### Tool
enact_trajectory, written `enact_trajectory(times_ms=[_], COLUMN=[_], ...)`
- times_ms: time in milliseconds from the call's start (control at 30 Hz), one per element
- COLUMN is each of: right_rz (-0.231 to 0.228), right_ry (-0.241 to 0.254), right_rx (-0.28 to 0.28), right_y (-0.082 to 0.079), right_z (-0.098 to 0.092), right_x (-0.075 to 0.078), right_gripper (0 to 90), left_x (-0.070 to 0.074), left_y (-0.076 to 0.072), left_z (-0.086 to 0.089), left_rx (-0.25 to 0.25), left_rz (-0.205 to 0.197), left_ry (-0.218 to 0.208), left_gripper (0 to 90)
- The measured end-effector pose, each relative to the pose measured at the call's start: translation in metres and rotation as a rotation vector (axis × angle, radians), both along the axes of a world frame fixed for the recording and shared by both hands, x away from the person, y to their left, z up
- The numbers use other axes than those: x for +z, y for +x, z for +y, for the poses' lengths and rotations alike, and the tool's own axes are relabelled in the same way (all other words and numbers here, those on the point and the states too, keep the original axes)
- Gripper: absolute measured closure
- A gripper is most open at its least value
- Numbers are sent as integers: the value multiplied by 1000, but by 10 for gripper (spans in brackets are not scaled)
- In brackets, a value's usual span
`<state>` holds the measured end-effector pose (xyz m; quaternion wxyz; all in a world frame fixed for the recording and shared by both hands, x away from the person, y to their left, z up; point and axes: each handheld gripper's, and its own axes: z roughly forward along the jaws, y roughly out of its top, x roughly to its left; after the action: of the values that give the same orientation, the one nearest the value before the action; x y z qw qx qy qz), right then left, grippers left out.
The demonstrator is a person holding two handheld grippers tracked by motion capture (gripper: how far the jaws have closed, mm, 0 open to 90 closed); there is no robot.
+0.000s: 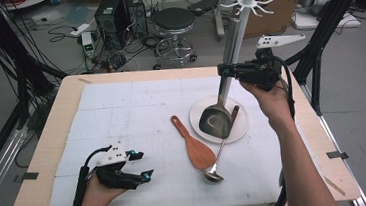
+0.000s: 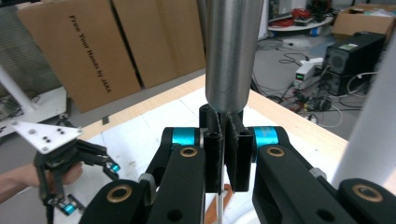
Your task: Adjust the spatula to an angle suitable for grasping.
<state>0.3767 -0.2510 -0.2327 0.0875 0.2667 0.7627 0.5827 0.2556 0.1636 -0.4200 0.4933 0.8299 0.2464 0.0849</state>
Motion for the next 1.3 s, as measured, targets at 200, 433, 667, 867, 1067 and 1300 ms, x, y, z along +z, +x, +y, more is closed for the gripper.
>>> enact_trajectory(times_ms=[200, 433, 667, 867, 1067, 1300], right_rz=[2, -9, -17, -24, -38, -33], right_ry=[-15, -21, 4, 11, 49, 84], right_rx=[-27, -38, -46, -46, -30, -22], right_y=[4, 4, 3, 3, 2, -2], right_z=[-1, 0, -3, -5, -7, -13], right_x=[-3, -4, -3, -3, -7, -8], right_gripper=[868, 854, 774, 708, 646, 561], left_x=[0, -1, -1, -3, -4, -6], left_y=[0, 0, 0, 0, 1, 3], left_z=[0, 1, 2, 3, 7, 9], left_rx=[4, 5, 5, 23, 43, 64], left_rz=[-1, -1, -3, -2, -1, -1], left_ry=[-4, 2, 4, 9, 18, 24], left_gripper=[310, 309, 308, 284, 264, 225])
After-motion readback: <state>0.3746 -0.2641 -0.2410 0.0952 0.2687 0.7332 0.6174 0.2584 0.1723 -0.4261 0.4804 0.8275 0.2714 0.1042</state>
